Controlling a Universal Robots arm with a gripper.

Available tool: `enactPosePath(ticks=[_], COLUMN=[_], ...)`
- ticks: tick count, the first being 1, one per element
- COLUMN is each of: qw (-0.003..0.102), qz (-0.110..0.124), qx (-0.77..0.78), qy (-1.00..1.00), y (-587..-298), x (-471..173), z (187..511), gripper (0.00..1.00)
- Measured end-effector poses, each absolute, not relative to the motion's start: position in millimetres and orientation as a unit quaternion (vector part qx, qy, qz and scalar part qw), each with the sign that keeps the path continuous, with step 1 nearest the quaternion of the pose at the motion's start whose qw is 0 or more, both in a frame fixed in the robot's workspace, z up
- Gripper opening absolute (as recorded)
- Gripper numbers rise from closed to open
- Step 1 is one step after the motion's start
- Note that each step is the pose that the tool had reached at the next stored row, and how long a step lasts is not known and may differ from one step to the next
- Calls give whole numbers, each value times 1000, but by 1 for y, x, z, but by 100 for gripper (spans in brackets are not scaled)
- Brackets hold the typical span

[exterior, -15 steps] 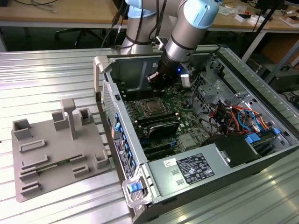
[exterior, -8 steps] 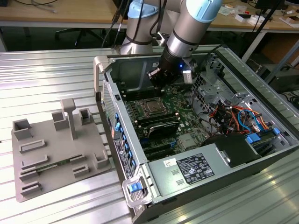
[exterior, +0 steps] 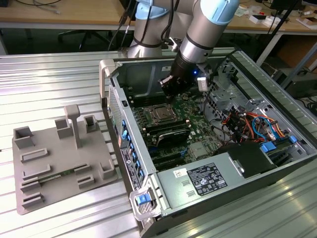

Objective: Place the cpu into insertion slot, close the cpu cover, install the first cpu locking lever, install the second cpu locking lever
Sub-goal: 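Install the first cpu locking lever, then install the second cpu locking lever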

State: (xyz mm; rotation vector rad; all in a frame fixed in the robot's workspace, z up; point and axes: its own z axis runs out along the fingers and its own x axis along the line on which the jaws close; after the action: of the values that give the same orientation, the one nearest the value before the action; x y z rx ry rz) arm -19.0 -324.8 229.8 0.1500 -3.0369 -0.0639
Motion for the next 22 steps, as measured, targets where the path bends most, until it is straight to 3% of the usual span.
enactPosePath(ticks=[5,22], qw=[52,52], qz=[9,11], qx=[48,47], qy=[-997,-997], y=[-329,-336], x=[-19,-16], z=[230,230], gripper=[11,11])
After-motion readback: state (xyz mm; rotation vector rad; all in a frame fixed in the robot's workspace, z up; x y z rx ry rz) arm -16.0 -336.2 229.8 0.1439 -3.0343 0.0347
